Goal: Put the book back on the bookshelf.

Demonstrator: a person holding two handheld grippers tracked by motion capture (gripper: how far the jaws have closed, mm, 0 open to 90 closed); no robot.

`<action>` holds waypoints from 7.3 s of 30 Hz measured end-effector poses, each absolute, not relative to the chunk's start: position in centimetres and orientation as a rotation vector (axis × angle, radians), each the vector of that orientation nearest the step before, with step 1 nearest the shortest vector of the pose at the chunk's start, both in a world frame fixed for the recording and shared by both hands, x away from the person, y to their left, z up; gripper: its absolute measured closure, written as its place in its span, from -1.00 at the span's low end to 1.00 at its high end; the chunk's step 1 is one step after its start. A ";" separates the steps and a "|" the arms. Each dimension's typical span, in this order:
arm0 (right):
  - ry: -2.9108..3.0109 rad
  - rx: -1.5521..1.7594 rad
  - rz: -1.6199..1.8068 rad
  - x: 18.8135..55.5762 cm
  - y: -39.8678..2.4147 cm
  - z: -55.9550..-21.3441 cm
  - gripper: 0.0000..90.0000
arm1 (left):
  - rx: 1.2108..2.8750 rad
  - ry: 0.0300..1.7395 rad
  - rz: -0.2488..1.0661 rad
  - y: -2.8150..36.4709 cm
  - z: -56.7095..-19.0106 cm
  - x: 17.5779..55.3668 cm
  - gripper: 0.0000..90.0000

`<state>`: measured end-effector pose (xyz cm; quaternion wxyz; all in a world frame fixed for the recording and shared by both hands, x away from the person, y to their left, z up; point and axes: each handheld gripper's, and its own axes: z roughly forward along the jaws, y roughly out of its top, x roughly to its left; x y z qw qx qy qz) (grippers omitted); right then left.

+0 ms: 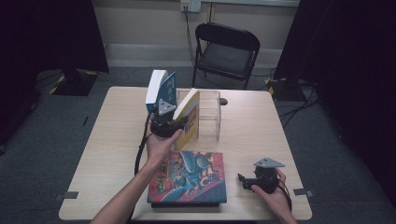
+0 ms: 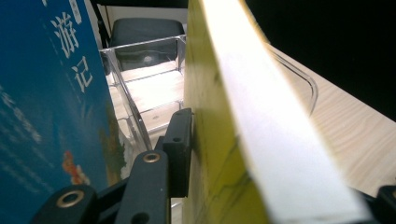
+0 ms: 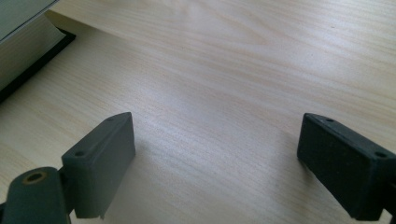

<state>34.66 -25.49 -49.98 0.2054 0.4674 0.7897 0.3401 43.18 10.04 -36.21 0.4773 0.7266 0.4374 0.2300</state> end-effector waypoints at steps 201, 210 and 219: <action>2.401 1.008 1.267 36.1 -15.5 -45.8 -0.34 | 2.002 1.112 0.201 17.6 -44.7 36.6 0.41; 2.413 1.005 1.273 33.7 -16.6 -45.7 -0.20 | 2.038 1.085 0.184 15.3 -44.4 37.8 0.42; 2.443 0.981 1.261 32.5 -17.2 -45.4 -0.13 | 2.059 1.054 0.177 13.5 -44.4 39.0 0.42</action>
